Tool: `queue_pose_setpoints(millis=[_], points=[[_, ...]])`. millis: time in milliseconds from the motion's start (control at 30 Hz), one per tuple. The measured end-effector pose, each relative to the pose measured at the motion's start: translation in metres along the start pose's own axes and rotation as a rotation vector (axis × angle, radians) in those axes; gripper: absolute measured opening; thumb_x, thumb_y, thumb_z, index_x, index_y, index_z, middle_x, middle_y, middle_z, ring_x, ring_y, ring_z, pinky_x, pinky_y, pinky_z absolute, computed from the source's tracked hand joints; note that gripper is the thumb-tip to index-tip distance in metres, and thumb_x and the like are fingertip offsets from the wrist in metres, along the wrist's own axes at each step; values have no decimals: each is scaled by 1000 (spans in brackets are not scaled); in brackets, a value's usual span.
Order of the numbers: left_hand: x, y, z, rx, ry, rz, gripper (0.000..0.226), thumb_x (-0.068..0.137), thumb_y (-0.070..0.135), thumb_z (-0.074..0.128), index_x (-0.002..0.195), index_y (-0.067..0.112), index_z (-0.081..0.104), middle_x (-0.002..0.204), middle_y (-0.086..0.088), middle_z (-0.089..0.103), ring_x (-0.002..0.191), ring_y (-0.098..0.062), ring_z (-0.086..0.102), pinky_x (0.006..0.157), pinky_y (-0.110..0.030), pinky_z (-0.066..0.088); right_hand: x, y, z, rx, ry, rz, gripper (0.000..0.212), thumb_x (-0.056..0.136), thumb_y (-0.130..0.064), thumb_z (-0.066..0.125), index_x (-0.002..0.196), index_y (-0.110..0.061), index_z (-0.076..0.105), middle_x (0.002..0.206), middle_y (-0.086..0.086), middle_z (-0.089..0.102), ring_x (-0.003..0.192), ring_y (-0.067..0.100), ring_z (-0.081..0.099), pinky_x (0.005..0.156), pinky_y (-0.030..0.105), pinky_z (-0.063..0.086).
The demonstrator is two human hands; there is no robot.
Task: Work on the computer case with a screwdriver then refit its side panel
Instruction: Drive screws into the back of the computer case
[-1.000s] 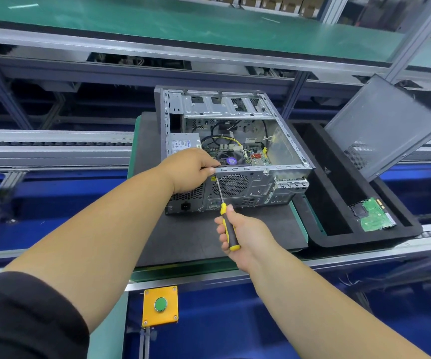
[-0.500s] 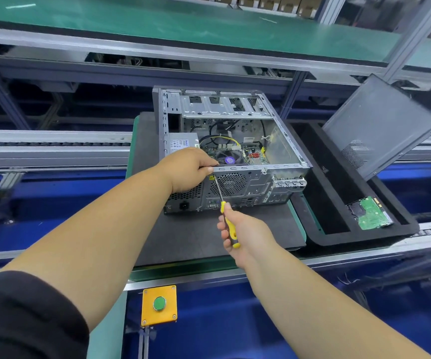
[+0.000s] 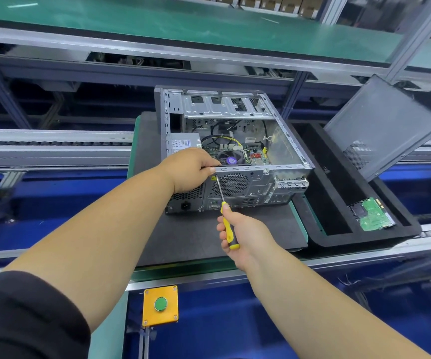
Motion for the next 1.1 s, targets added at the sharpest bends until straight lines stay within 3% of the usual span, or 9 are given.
queue_pose_setpoints(millis=[167,300,433,567,633,767,833,967,1100], points=[[0,-1,0,-9,-4,-4,28,100,28,48,116,16,66,115,-3,63,113,-22,52,99,-41,43,0,-4,3,178,-188,140,47,103,-45,45,91,-5,67,52,0,54,38,9,43,34,18,36],[1,-1,1,-13,-8,-1,28,100,27,48,116,14,66,114,-4,63,113,-23,53,98,-41,43,1,-7,-4,282,-295,190,43,102,-43,47,96,-4,64,56,1,49,37,8,37,31,19,31],[0,0,-1,-31,2,1,30,100,26,49,125,24,64,118,0,62,115,-20,52,100,-39,42,1,-3,-4,148,-142,64,31,83,-37,78,90,-10,63,68,3,52,45,10,45,38,19,38],[0,0,-1,-27,4,-8,30,100,27,48,125,24,64,118,-1,62,115,-21,51,100,-40,42,5,-1,-5,-33,32,-45,31,89,-41,70,85,-11,68,65,0,61,49,9,51,44,19,42],[0,1,0,-24,3,-6,28,100,26,48,121,21,66,116,-2,63,113,-22,53,98,-41,43,5,-1,-1,-18,-3,-2,41,97,-47,57,84,-9,69,56,-1,60,44,8,49,41,18,40],[0,1,0,-34,1,-19,29,100,27,49,124,22,65,118,-1,63,114,-21,53,99,-40,43,4,1,5,267,-188,173,52,105,-44,39,91,-5,70,51,0,51,36,8,35,34,18,28],[0,1,-1,-38,5,-22,30,100,28,49,126,23,64,121,0,63,116,-20,53,101,-39,43,5,1,3,312,-230,173,51,104,-45,42,95,-2,69,54,1,50,36,9,34,33,18,27],[0,2,-1,-33,7,-21,31,100,28,49,128,23,63,124,1,62,118,-21,52,102,-40,42,3,-1,2,242,-150,79,29,86,-38,74,91,-11,65,65,4,51,42,10,41,35,19,33],[0,1,-1,-22,1,-21,31,100,28,48,128,24,63,123,0,62,118,-21,52,101,-40,42,4,0,0,83,-60,4,29,91,-40,68,86,-11,66,57,-1,61,42,9,52,39,18,42]])
Point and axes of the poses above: each hand's wrist, its own x-axis towards the middle knuckle, its own z-axis out of the palm, y = z × x, the point moved 3 cm from there along x, towards the middle knuckle
